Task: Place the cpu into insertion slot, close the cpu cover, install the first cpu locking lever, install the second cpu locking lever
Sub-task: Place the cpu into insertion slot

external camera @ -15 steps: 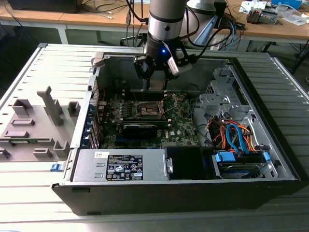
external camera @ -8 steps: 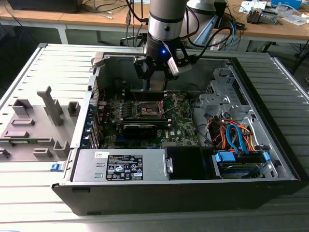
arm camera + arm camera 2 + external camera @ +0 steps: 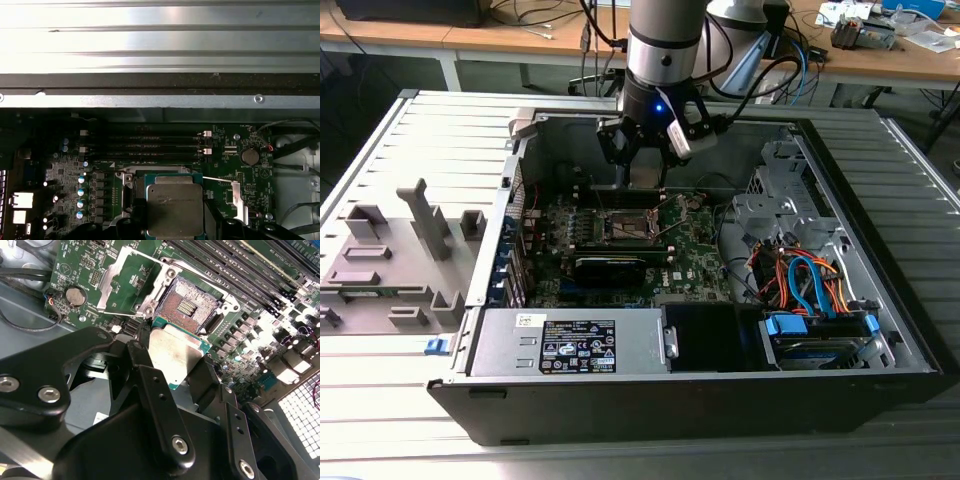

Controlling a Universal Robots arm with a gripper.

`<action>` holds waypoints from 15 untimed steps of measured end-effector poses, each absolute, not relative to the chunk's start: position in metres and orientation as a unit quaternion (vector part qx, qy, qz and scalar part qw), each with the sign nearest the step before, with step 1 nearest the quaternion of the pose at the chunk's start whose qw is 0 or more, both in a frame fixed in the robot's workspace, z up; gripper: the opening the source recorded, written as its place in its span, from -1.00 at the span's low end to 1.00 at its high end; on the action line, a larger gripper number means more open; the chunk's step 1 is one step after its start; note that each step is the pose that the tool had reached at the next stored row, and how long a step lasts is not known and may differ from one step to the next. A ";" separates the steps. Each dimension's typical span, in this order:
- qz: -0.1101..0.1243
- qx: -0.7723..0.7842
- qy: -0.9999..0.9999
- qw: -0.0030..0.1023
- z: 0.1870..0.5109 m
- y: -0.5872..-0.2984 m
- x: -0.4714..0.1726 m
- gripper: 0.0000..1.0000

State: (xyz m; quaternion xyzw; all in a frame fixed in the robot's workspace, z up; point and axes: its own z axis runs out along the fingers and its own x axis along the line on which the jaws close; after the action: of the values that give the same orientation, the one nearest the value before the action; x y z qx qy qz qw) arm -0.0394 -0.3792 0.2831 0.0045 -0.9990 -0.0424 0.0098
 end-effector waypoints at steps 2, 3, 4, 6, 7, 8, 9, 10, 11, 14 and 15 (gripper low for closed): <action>-0.042 0.005 -0.999 0.010 0.283 -0.380 -0.039 0.09; -0.042 0.005 -0.999 0.010 0.283 -0.380 -0.039 0.09; -0.042 0.005 -0.999 0.010 0.283 -0.380 -0.039 0.09; -0.042 0.005 -0.999 0.010 0.283 -0.380 -0.039 0.09; -0.042 0.005 -0.999 0.010 0.283 -0.381 -0.039 0.09; -0.042 0.005 -0.999 0.010 0.283 -0.381 -0.040 0.09; -0.042 0.005 -0.999 0.010 0.283 -0.381 -0.040 0.09; -0.042 0.005 -0.999 0.010 0.283 -0.381 -0.040 0.09; -0.042 0.005 -0.999 0.010 0.282 -0.382 -0.040 0.09; -0.042 0.005 -0.999 0.010 0.282 -0.382 -0.040 0.09; -0.042 0.005 -0.999 0.010 0.282 -0.383 -0.040 0.09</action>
State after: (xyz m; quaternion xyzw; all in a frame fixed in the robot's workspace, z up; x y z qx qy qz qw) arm -0.0397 -0.3827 0.2821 0.0045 -0.9990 -0.0424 0.0098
